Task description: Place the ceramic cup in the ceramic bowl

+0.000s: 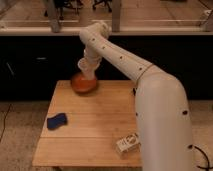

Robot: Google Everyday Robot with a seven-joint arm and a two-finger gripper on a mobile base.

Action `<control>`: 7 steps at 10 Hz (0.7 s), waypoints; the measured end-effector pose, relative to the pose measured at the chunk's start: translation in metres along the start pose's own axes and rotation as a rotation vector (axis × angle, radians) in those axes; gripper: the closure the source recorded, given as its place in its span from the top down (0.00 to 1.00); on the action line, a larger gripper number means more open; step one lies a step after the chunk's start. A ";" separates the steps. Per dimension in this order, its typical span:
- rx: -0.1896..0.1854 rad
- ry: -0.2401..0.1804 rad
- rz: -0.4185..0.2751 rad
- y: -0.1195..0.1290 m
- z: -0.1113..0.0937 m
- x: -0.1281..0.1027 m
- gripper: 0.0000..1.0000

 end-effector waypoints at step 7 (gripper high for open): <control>-0.001 -0.039 -0.028 -0.015 0.028 -0.009 0.00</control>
